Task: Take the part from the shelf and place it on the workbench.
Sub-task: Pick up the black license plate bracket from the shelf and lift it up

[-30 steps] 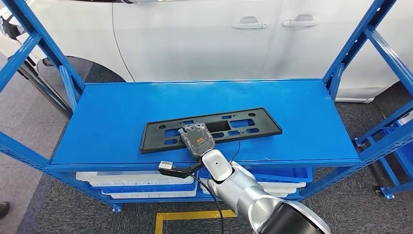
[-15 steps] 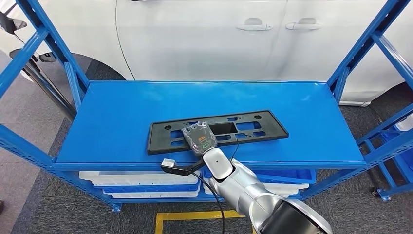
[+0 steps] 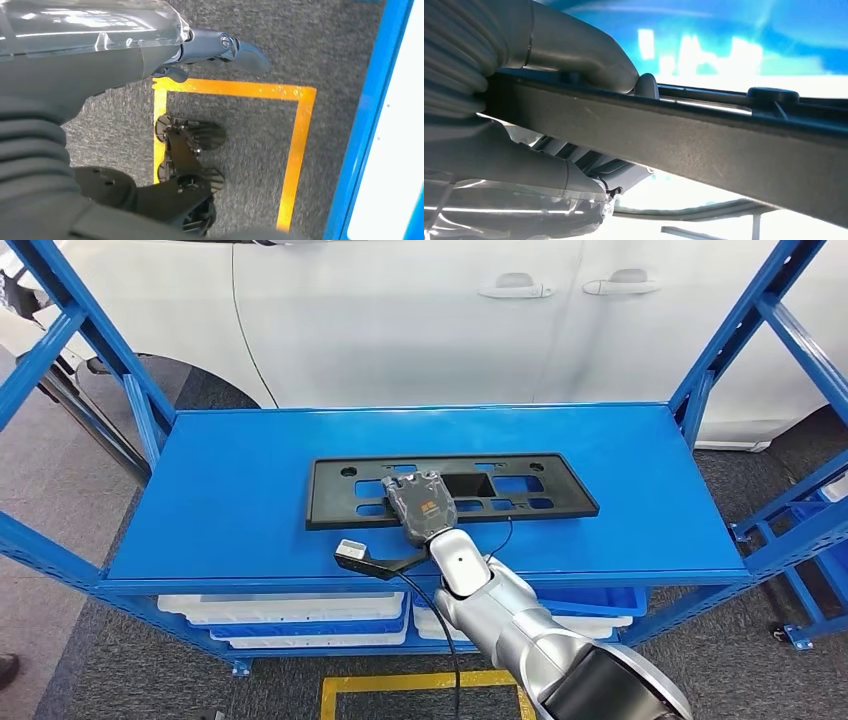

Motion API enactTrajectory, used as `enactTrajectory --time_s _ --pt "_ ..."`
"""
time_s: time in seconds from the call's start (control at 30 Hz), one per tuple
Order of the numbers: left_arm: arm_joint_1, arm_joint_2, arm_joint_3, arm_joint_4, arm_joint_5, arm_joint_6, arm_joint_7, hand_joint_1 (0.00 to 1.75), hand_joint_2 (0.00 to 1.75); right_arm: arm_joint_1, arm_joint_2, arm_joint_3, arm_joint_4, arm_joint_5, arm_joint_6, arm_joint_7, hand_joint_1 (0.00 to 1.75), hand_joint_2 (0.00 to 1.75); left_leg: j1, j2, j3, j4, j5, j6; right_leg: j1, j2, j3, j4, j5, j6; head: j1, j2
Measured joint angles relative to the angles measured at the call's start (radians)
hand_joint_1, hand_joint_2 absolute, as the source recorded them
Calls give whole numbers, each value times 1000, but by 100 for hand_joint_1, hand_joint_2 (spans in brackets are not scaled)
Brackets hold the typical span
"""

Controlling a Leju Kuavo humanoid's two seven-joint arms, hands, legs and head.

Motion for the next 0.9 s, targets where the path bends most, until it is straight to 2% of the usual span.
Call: enactTrajectory --time_s 0.07,0.1,0.13,0.17,0.2,0.23,0.27,0.3,0.37,0.43,0.47,0.53,0.6,0.63,0.67,0.7,0.77,0.8,0.83,0.9 --pt "0 0 0 0 0 0 0 0 175 3 -2 -8 -14 -5 -4 -7 175 175 3 0 -59 128 -61 -8 1 -1 2 -1 0 -5 -1 0" --pt "0 0 0 0 1 0 -1 0 175 10 -5 -16 -31 -10 -6 -16 175 175 4 0 -89 189 -82 -12 2 -1 2 0 -1 -6 -1 0" --pt "1 0 -1 0 3 0 -1 0 175 22 -9 -29 -59 -21 -8 -33 175 175 4 0 -106 220 -84 -14 3 -1 3 1 -2 -6 -1 0" --pt "2 1 -1 0 6 1 -4 0 175 39 -14 -48 -105 -44 -9 -69 175 175 5 1 -105 213 -66 -15 3 0 4 2 -4 -5 -1 0" --pt "2 2 -1 0 11 1 -9 0 175 59 -18 -76 -167 -87 -11 -128 175 175 6 1 -84 166 -32 -15 2 1 5 5 -7 -4 -1 0" --pt "2 3 -1 0 16 2 -17 0 175 78 -20 -110 -236 -144 -14 -206 175 175 7 2 -53 96 6 -14 2 3 5 9 -11 -1 -1 0" --pt "2 4 -1 0 20 3 -24 0 175 94 -21 -146 -303 -211 -18 -291 175 175 6 2 -22 32 32 -12 4 4 5 15 -15 3 -1 0" --pt "1 4 -1 0 24 6 -31 0 175 107 -20 -187 -370 -296 -22 -377 175 175 6 1 0 -15 46 -7 6 5 3 20 -18 8 -1 0" --pt "5 5 0 0 33 12 -39 0 175 132 -20 -251 -495 -496 -22 -500 175 175 3 -4 13 -41 42 5 10 3 0 25 -22 17 0 0" --pt "16 5 2 0 47 16 -47 0 175 177 -36 -285 -671 -778 15 -574 175 175 4 -8 13 -44 43 19 8 0 1 27 -30 28 0 0" --pt "23 6 5 0 56 16 -52 0 175 206 -50 -292 -779 -932 53 -600 175 175 6 -9 14 -47 45 26 6 0 -5 42 -44 34 1 0" --pt "33 8 13 0 72 17 -61 0 175 264 -80 -300 -992 -1193 146 -644 175 175 7 -6 14 -52 47 36 0 1 -48 134 -101 47 6 0" --pt "39 11 20 0 80 19 -68 0 175 323 -105 -303 -1161 -1354 240 -678 175 175 6 -3 14 -53 46 40 -1 1 -116 272 -157 54 9 0" --pt "40 12 23 0 82 20 -70 0 175 353 -116 -304 -1230 -1413 285 -692 175 175 5 -3 15 -52 44 42 -2 1 -136 312 -164 55 9 0" --pt "40 13 25 0 83 21 -71 0 175 382 -127 -304 -1291 -1462 326 -706 175 175 5 -3 16 -52 43 43 -2 1 -140 315 -153 54 9 0" --pt "40 13 28 0 84 24 -72 0 175 406 -136 -304 -1344 -1505 364 -717 175 175 4 -4 17 -51 41 43 -1 1 -123 277 -124 52 9 0" --pt "40 13 32 0 84 31 -74 0 175 444 -156 -303 -1439 -1582 436 -733 175 175 2 -6 22 -50 37 40 1 1 -53 132 -54 42 9 0" --pt "40 13 33 0 83 33 -75 0 175 459 -165 -303 -1480 -1615 471 -737 175 175 1 -7 24 -50 35 36 4 0 -25 71 -31 36 9 0" --pt "40 13 34 0 83 35 -77 0 175 474 -173 -304 -1517 -1645 505 -739 175 175 -1 -8 25 -49 33 32 6 1 -8 35 -22 32 9 0" --pt "39 13 35 0 83 35 -80 0 175 502 -185 -304 -1572 -1683 564 -740 175 175 -2 -7 27 -52 31 22 10 2 -5 23 -22 24 8 0"
